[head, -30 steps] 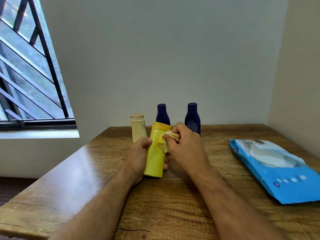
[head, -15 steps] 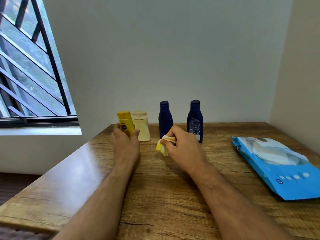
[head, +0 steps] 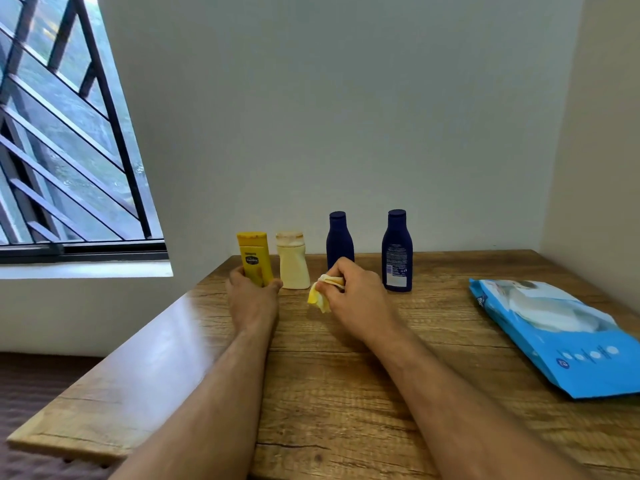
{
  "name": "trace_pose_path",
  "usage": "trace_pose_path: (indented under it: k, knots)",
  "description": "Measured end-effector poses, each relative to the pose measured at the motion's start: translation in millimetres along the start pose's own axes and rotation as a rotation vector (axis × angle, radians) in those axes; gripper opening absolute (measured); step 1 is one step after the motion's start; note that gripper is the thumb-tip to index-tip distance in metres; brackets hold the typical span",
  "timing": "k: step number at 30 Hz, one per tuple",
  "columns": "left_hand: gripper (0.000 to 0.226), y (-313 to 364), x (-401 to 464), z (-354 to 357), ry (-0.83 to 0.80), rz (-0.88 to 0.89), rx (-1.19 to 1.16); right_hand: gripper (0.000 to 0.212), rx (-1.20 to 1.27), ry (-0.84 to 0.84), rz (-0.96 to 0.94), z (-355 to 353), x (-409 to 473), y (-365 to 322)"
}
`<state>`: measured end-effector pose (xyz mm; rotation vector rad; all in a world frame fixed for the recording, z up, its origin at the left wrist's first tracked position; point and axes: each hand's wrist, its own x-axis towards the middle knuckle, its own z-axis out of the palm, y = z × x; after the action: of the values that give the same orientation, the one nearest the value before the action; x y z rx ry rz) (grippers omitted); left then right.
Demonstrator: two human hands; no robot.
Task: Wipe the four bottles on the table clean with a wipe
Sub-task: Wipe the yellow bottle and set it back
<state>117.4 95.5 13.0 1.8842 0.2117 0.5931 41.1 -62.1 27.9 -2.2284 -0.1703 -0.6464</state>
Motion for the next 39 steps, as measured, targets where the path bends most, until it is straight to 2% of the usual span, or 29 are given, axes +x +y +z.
trace_pose_path:
  k: [8, 15, 20, 32, 39]
  knots:
    - [0.069, -12, 29, 3, 0.033, -0.019, 0.049, 0.005, 0.012, -0.057, 0.024, 28, 32, -13]
    - [0.066, -18, 50, 11, 0.072, -0.040, 0.091, 0.010, 0.024, -0.110, 0.060, 51, 39, 0]
    - [0.068, -18, 55, 15, 0.086, -0.051, 0.111, 0.008, 0.057, -0.045, 0.077, 55, 44, 4]
    - [0.076, -15, 57, 17, 0.087, -0.127, 0.159, 0.008, 0.048, -0.029, 0.020, 56, 34, 0]
    - [0.065, -12, 52, 14, 0.076, -0.149, 0.191, 0.006, 0.045, -0.030, 0.056, 54, 33, 1]
